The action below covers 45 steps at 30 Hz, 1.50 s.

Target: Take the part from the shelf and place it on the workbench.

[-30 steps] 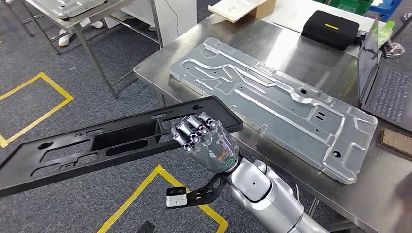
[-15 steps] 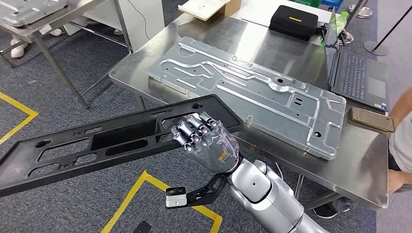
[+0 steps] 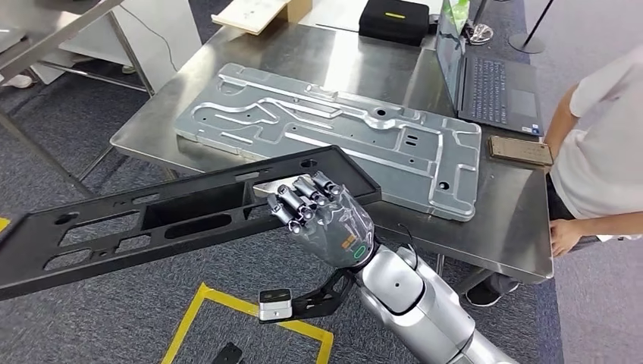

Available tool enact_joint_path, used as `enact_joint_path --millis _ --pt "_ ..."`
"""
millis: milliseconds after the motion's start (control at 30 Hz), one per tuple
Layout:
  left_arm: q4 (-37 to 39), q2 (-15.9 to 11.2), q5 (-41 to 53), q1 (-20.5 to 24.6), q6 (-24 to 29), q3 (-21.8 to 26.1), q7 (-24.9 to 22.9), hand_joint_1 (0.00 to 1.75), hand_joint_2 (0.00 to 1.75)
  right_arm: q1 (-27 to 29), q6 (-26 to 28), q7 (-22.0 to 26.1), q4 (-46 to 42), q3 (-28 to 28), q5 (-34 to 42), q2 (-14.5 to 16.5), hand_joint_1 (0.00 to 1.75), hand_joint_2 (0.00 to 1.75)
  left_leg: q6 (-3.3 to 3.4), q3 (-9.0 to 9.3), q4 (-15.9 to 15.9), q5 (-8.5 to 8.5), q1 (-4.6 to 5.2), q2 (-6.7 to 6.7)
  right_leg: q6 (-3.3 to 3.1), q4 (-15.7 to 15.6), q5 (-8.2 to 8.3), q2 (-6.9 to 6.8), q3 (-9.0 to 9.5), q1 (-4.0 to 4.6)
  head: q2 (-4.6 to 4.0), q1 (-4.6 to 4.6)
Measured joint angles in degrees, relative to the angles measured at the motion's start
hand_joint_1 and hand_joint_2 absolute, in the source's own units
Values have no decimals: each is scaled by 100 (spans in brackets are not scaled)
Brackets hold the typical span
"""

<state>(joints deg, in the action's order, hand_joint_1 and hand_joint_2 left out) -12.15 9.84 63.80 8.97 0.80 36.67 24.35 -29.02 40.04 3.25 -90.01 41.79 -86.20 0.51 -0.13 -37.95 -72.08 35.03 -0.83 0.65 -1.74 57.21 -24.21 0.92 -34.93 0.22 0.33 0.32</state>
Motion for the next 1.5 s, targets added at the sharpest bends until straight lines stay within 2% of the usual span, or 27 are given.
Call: enact_joint_path --millis 33,67,100,167,233,300,367,433,500,533,567,600,667,733,800,867,900,1000,1033,1067,1100,1133,1200,1233,1333,1400,1500 --pt "0 0 -2 -13 2 1 0 0 0 13 0 -1 2 0 -1 -1 175 175 -28 -67 -124 -11 -18 -13 4 15 -3 81 -2 -10 0 1" --pt "0 0 -3 -22 4 1 0 0 0 24 0 -1 3 0 -1 -1 175 175 -57 -39 -44 -130 -41 -21 16 42 -10 162 -7 -26 0 1" --pt "0 0 -4 -25 7 1 0 0 0 33 0 -1 3 0 -3 -1 175 175 -87 85 232 -332 -75 -59 41 87 -28 243 -17 -47 0 1" --pt "0 1 -4 -29 12 1 1 0 0 33 0 -5 3 0 -10 -1 175 175 -132 373 864 -610 -141 -304 121 230 -85 391 -80 -81 0 1" --pt "0 2 -3 -33 13 1 1 0 0 33 0 -8 2 0 -17 -2 175 175 -100 468 1102 -636 -158 -497 209 337 -104 517 -182 -96 0 1" --pt "0 4 -2 -29 14 1 1 0 0 43 0 -8 1 0 -17 -10 175 175 -8 451 1101 -649 -131 -425 284 342 -69 613 -249 -113 0 1" --pt "0 11 -2 -20 14 1 2 0 0 41 0 -11 -2 -2 -17 -24 175 175 77 463 1142 -686 -124 -291 338 453 -127 416 -322 -106 0 6" --pt "0 15 -2 -20 8 1 3 0 0 34 0 -18 -5 -2 -18 -30 175 175 145 476 1169 -699 -111 -146 370 931 -387 84 -557 -94 0 12" --pt "0 14 -1 -40 2 1 1 0 0 44 0 -24 -5 -2 -26 -34 175 175 180 475 1171 -690 -82 0 390 1595 -674 -35 -892 -106 0 13" --pt "0 13 0 -50 1 1 -1 0 0 55 0 -26 -4 -2 -35 -38 175 175 185 475 1171 -683 -72 58 393 1795 -719 -53 -995 -109 0 13" --pt "0 13 0 -54 1 1 -3 0 0 65 0 -27 -2 -2 -45 -43 175 175 186 478 1171 -675 -65 108 389 1810 -667 -61 -1002 -109 0 13" --pt "0 13 0 -52 1 1 -4 0 0 73 0 -28 -1 -2 -57 -49 175 175 184 485 1171 -667 -60 144 374 1609 -522 -67 -889 -106 0 13" --pt "0 23 0 -37 1 1 -7 0 0 80 0 -40 1 -2 -94 -62 175 175 165 506 1175 -652 -56 188 308 850 -198 -107 -461 -75 0 12" --pt "0 40 0 -25 0 1 -9 0 0 82 0 -63 1 -2 -135 -70 175 175 122 517 1190 -647 -55 202 233 353 -89 -153 -191 -17 0 12" --pt "0 56 0 -23 -1 0 -13 0 0 88 0 -79 1 -2 -148 -79 175 175 58 537 1235 -655 -57 209 183 271 -106 -155 -163 22 0 13" --pt "0 63 1 -23 -2 -1 -16 0 0 99 0 -83 1 -2 -149 -86 175 175 6 552 1221 -612 -61 182 129 153 -69 -136 -87 -17 0 11" --pt "0 64 1 -22 -3 -2 -16 0 0 102 0 -84 1 -2 -149 -86 175 175 -7 499 1091 -520 -58 140 96 86 -45 -129 -41 -36 0 9" --pt "0 63 -2 -40 -3 -2 -17 0 0 109 -1 -102 8 -2 -148 -84 175 175 -21 26 148 -80 -52 6 37 28 -30 -100 17 -33 0 6" --pt "0 62 -5 -53 -3 -2 -17 0 0 120 -1 -120 18 -2 -142 -84 175 175 -32 -127 -109 -32 -52 -9 31 35 -39 -79 18 -28 0 7" --pt "0 61 -12 -63 0 -2 -16 0 0 131 -3 -145 35 -2 -106 -84 175 175 -43 -201 -185 -92 -54 -13 32 49 -49 -54 18 -28 0 7" --pt "0 59 -27 -69 3 -2 -13 0 0 140 -14 -169 59 -3 -23 -84 175 175 -53 -172 -52 -250 -59 -14 41 72 -64 -28 18 -33 0 7" --pt "0 56 -50 -70 7 -2 -4 0 0 147 -49 -179 89 -8 154 -84 175 175 -61 -43 274 -478 -68 -15 60 111 -88 -4 17 -41 0 7" --pt "0 50 -101 -67 10 -2 24 0 0 145 -195 -133 155 -38 741 -83 175 175 -54 232 905 -756 -79 -42 119 224 -153 33 -14 -40 0 9" --pt "0 48 -120 -67 7 -1 39 0 0 143 -293 -75 187 -63 1115 -81 175 175 -31 304 1072 -801 -74 -59 152 274 -177 44 -38 -33 0 10" --pt "0 45 -144 -69 -11 1 77 0 0 139 -536 168 263 -151 2110 -80 175 175 82 302 1123 -811 -40 -76 230 313 -185 56 -83 -35 0 11" --pt "0 47 -149 -62 -43 1 95 0 0 130 -630 291 294 -209 2458 -80 175 175 147 303 1146 -842 -51 -66 278 468 -299 22 -152 -51 0 13" --pt "0 46 -148 -56 -111 1 98 0 0 110 -734 407 344 -270 2648 -82 175 175 207 302 1157 -838 -53 -49 341 1409 -769 -33 -589 -66 0 14"
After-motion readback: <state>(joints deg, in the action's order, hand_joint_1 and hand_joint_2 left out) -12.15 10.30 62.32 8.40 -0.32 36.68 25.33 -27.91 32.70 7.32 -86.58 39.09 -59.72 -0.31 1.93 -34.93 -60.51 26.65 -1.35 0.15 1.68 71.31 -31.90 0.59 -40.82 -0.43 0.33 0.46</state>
